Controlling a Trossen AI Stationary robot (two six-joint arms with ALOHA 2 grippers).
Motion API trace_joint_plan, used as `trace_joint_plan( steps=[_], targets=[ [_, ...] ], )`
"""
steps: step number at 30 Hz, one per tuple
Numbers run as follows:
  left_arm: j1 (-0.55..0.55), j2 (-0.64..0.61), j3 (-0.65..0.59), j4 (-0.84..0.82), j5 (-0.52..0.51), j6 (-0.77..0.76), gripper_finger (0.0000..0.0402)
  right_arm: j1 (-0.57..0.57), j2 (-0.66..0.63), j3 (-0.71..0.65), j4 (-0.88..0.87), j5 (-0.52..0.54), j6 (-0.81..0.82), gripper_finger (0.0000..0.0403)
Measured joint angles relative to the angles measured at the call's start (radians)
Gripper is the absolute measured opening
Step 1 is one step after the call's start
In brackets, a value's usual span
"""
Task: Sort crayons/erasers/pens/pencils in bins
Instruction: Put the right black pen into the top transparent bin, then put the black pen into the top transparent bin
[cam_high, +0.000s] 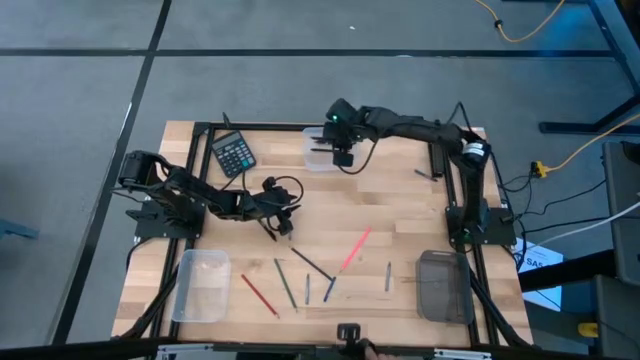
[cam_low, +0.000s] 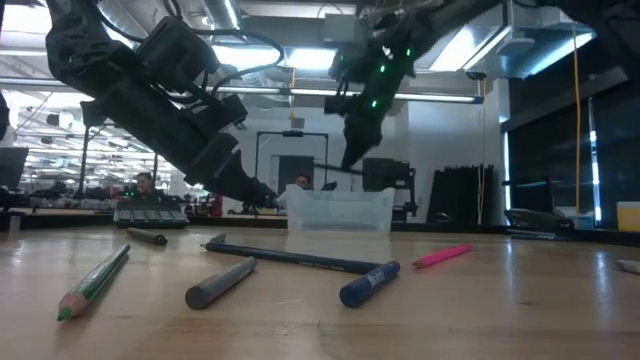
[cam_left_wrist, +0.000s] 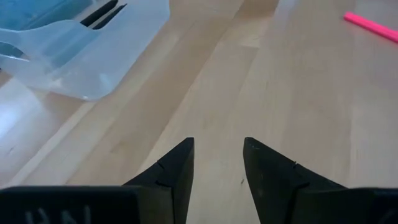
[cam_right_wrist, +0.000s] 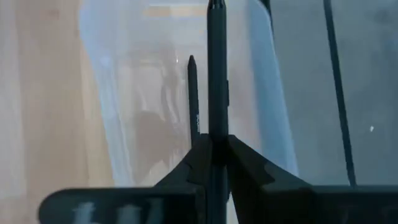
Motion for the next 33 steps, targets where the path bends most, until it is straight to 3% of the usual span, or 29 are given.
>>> trace_joint_plan(
  steps=[8, 12, 19, 24, 28, 33],
  targets=[
    [0.017, 0.0, 0.0, 0.006, -0.012, 0.003, 0.0133, -0.009, 0.086, -0.004, 0.033, -0.019, -0.029, 0.0047],
    [0.028, 0.0, 0.0, 0.008, -0.013, 0.003, 0.0133, 0.0, 0.11, -0.005, -0.009, 0.067, -0.033, 0.0051],
    [0.026, 0.0, 0.0, 0.008, -0.074, 0.003, 0.0133, 0.011, 0.109, 0.063, -0.062, 0.094, -0.015, 0.0101],
    [0.012, 0.0, 0.0, 0.008, -0.076, 0.029, 0.0133, 0.052, 0.109, 0.16, -0.198, 0.182, 0.121, 0.0132],
    [-0.004, 0.0, 0.0, 0.012, -0.076, 0.029, 0.0133, 0.107, 0.073, 0.198, -0.45, 0.25, 0.228, 0.0135],
    [-0.05, 0.0, 0.0, 0.084, -0.075, 0.011, 0.0133, 0.208, -0.088, 0.003, -0.498, 0.262, 0.41, 0.0135]
  ],
)
